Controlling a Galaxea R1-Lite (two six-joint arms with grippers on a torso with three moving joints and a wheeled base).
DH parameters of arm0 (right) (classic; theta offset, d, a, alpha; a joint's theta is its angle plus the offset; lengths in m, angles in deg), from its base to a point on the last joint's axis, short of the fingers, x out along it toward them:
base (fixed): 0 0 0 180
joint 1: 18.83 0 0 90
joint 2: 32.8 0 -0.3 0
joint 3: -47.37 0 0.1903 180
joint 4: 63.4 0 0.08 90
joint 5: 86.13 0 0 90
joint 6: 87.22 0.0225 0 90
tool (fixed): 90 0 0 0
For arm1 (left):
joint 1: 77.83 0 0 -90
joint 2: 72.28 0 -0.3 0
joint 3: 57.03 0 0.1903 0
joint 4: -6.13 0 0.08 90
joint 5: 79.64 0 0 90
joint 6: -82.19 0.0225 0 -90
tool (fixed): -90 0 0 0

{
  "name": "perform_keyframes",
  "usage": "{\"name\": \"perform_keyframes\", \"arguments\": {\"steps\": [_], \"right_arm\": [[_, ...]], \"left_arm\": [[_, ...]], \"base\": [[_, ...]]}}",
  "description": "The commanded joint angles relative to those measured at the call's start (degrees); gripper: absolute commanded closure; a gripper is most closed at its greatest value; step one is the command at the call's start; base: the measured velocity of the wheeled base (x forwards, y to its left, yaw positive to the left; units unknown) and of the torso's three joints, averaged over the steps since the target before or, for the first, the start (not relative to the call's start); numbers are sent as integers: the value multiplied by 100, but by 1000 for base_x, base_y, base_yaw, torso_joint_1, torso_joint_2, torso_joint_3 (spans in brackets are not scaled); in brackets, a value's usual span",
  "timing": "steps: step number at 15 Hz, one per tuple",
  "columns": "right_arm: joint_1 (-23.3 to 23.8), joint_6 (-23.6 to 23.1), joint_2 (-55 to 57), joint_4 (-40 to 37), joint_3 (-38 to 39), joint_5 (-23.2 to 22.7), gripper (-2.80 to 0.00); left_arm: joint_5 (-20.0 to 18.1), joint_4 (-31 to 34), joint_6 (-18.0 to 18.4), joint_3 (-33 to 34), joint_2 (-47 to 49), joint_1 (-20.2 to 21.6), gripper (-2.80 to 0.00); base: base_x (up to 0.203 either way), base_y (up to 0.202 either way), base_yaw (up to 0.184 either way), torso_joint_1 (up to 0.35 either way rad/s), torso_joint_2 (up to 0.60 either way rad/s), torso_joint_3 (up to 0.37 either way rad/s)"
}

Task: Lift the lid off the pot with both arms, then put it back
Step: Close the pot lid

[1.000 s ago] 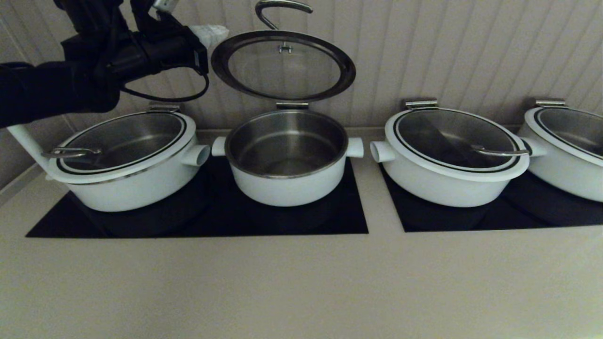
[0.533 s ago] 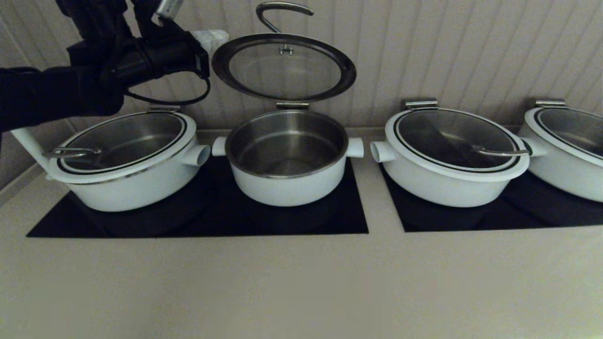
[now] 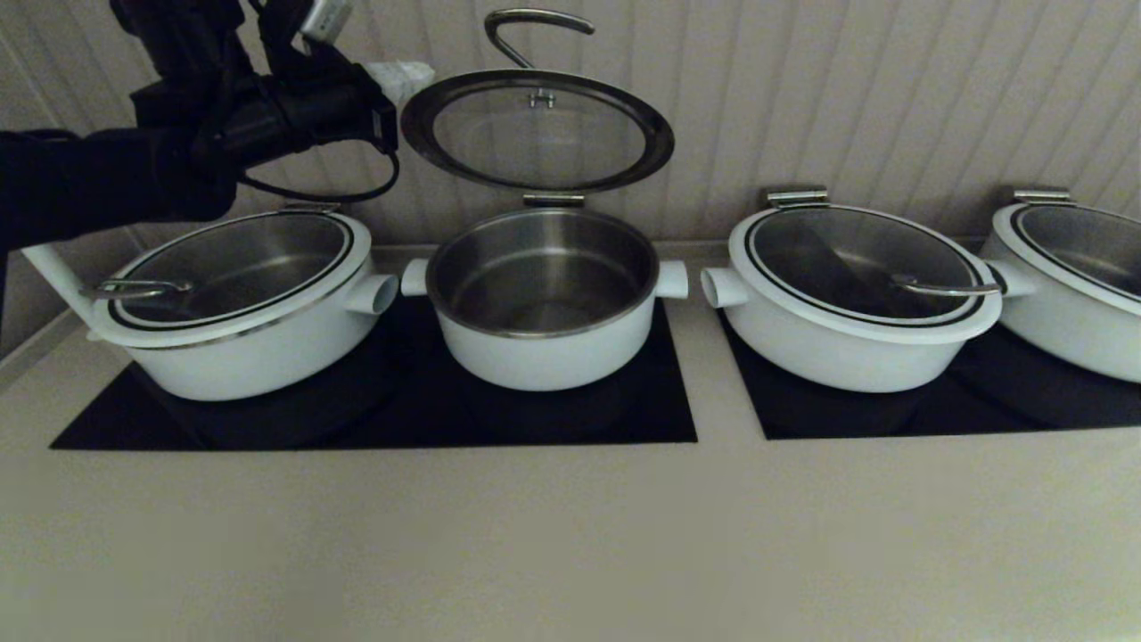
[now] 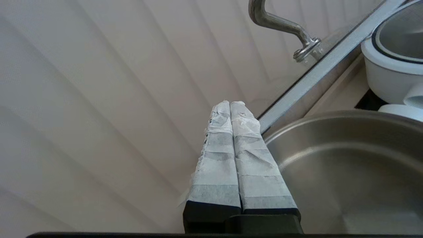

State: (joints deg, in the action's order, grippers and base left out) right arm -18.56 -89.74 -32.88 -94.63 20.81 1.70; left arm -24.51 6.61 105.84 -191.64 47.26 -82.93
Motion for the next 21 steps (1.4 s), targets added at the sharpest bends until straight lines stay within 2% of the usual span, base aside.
{"name": "perform_keyframes", "arguments": {"steps": [1,11,15,21], "right_arm": [[0,-3,7,-5,3,-3,0],[0,-3,7,66,12,-3,0],[0,-3,7,66,21,-3,0],[0,-3,7,66,21,-3,0]], "left_arm": [[-20,-22,17,8,-6,-5,0],[-29,-22,141,181,-72,-23,0],[-51,-31,377,547,-208,-34,0],[-47,-38,520,862,-292,-102,0]], "base": [[0,0,0,0,0,0],[0,0,0,0,0,0],[0,0,0,0,0,0],[0,0,0,0,0,0]]}}
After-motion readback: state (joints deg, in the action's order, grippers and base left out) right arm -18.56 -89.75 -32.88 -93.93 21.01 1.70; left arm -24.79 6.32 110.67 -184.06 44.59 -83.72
